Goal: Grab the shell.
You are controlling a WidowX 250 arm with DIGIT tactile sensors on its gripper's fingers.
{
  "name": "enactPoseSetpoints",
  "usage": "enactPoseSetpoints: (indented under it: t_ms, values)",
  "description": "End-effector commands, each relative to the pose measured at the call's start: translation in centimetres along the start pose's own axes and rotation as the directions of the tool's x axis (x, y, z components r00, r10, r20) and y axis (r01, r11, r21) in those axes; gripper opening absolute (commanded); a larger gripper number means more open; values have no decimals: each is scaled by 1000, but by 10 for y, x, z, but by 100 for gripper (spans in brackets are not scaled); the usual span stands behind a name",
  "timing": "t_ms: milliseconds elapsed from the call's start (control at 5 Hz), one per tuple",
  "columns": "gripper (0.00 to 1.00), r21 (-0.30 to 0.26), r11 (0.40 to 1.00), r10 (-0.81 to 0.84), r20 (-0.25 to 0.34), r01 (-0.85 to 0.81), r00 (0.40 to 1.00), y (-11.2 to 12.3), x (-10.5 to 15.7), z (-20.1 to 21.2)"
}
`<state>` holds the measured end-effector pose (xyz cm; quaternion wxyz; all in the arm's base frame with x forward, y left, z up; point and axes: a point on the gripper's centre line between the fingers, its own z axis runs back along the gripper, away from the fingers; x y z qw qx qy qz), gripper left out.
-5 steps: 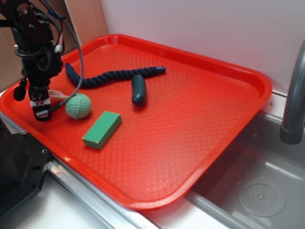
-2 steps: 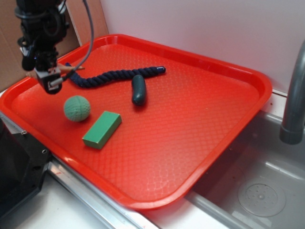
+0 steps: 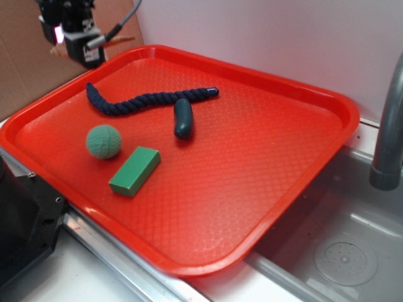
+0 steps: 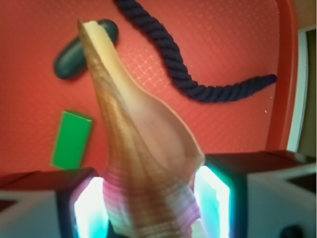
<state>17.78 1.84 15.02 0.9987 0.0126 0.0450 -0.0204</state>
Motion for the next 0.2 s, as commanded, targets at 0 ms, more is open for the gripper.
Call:
enactPoseSetpoints:
  t_ms: [0]
  values:
    - [0,29,998,-64,124,61,990,-15,14,38]
